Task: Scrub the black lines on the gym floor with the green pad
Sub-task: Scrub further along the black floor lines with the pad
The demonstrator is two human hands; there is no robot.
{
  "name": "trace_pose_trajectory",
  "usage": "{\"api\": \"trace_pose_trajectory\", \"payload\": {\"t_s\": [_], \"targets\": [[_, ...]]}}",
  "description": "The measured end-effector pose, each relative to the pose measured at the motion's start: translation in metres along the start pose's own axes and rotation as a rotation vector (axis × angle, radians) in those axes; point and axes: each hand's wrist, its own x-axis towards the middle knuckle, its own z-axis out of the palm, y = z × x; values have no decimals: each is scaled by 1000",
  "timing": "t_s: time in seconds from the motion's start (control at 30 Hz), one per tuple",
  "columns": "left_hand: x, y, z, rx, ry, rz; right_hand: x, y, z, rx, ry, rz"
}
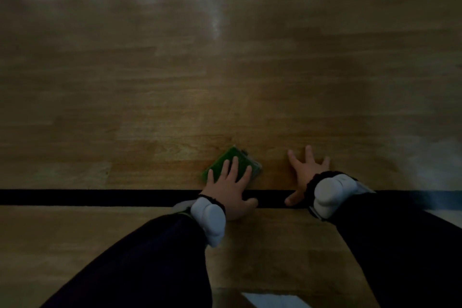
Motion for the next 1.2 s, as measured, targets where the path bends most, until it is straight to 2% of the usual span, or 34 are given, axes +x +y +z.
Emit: {"api": "trace_pose_trajectory", "payload": {"t_s": [0.17,0.33,0.47,0.57,0.67,0.83,0.93,1.07,1.2], "targets": [[5,-30,0,5,116,-37,-1,2,-1,-6,7,4],[10,-116,-19,-257,163,-342,-3,5,-1,25,15,-15],[21,-123,-28,-383,180,-460,-1,3,2,82,12,-16],[32,-109,-37,-391,207,-422,1,4,4,76,12,-20],[44,-87,-46,-312,214,-289,2,5,7,85,19,-24],[68,20,-40,-46,201,-41,4,5,6,90,11,-20],[73,60,-28,-2,221,50,4,6,5,111,18,-6],[64,36,-35,-38,180,53,4,8,5,109,10,-7],[49,-19,-36,-152,196,-57,2,9,5,103,21,-16]]}}
